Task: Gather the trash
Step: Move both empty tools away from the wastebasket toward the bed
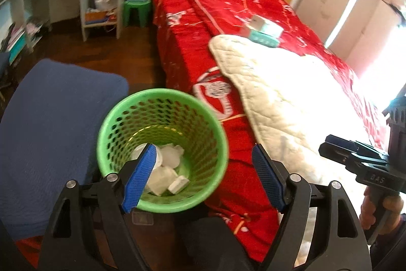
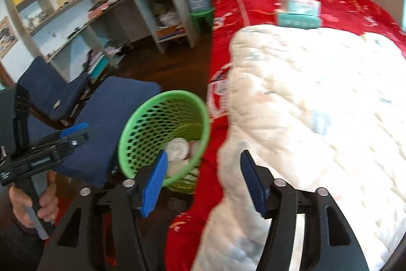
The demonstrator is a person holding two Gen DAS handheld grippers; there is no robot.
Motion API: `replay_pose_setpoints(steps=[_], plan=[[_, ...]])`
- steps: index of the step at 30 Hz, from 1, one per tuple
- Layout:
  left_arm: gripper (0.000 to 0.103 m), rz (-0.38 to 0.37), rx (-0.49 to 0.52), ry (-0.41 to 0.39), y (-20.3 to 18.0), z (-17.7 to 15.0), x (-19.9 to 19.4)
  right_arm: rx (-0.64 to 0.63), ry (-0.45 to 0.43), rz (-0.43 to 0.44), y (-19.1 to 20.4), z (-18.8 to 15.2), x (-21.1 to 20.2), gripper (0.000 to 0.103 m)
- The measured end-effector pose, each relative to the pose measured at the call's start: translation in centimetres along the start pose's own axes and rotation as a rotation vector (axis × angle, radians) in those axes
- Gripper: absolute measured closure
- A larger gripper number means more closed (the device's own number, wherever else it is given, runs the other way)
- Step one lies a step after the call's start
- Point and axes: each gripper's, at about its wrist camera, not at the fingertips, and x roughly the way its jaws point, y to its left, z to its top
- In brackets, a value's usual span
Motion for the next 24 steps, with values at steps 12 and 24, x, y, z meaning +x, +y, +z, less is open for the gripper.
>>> replay_pose_setpoints(steps=[12,24], plan=[[0.014,-0.006,0.11,-0.042,-7.1,0.2,-1.3,0.112,-0.081,-0.211,-4.7,-2.4,-6.0,0.015],[0.005,0.024,0.178,-0.099,-12.1,-0.2,-3.8,0.154,-0.181,-0.372,-6.7,-4.5,-12.1,0.009]])
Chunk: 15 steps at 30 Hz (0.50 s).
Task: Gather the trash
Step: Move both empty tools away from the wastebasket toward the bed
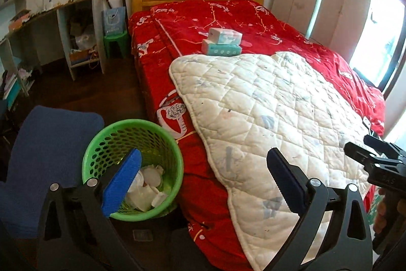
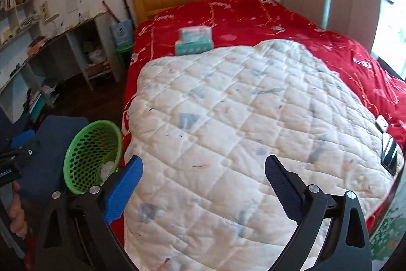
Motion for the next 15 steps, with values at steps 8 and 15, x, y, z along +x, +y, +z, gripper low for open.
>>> replay_pose_setpoints(steps=[8,15], plan=[[0.005,-0.006,0.016,-0.004,-2.2,-0.1,-0.5,0.049,-0.054,-0.05,-2.5,-0.6,-3.2,0.008],[0.005,-0.027,0.007,-0.01,-3.3,0.0,-1.1,0.068,-0.083,-0.063,-3.3,-0.9,-4.7,0.008]])
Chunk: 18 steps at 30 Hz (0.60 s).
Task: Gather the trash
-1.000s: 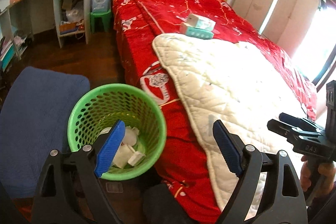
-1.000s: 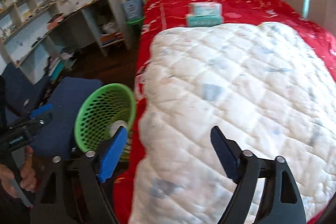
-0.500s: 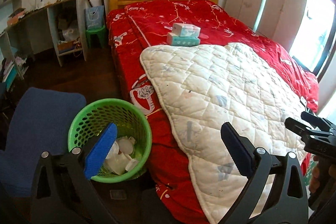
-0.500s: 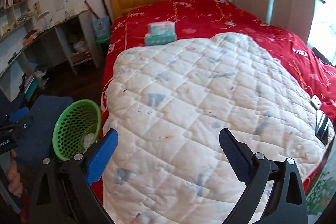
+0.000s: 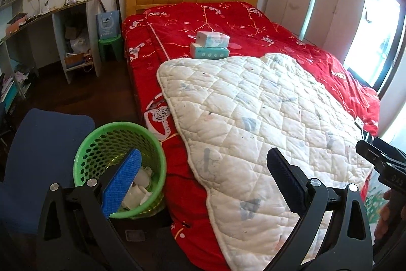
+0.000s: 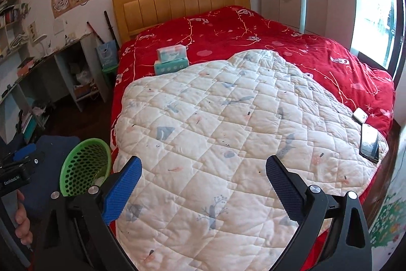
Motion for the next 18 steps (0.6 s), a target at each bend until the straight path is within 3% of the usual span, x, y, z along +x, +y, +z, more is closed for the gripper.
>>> replay_pose_setpoints(steps=[8,18], plan=[[0.005,-0.014,0.028,-0.035,-1.8,-0.4,-0.6,0.002,-0.013,-0.016,-0.6,-0.5,-0.6,0.008],[0.005,0.041,0.086,-0.056,-4.0,-0.5,-1.0,0.036,-0.029,-0.014,-1.7,-0.4,-1.2,0.007]])
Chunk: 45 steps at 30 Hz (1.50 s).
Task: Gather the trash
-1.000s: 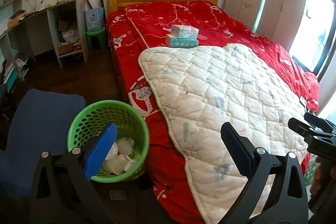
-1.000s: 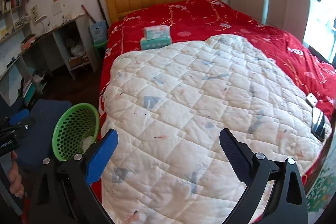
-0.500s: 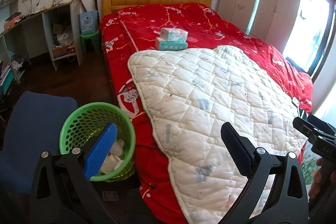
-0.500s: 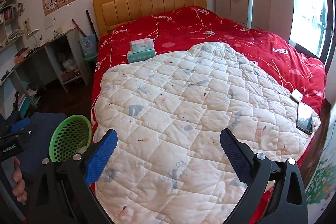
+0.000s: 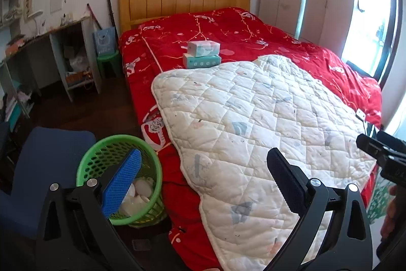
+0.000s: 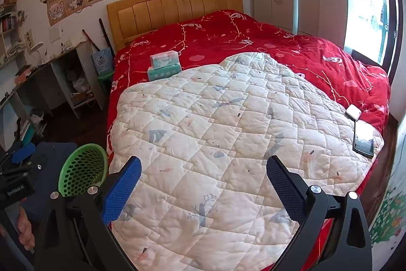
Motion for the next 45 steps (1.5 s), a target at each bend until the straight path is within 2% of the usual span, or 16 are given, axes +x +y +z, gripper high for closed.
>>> replay_pose_setpoints(steps=[16,45], plan=[[0.005,0.041,-0.016,-0.012,0.16,-0.04,-0.42,0.006,-0.025,0.001,-0.02,0.2,-0.69,0.007],[0.005,0.051,-0.033,-0.011,0.65,-0.2,-0.45,0.008,-0.024,0.002,-0.16,0.13,-0.69,0.007]])
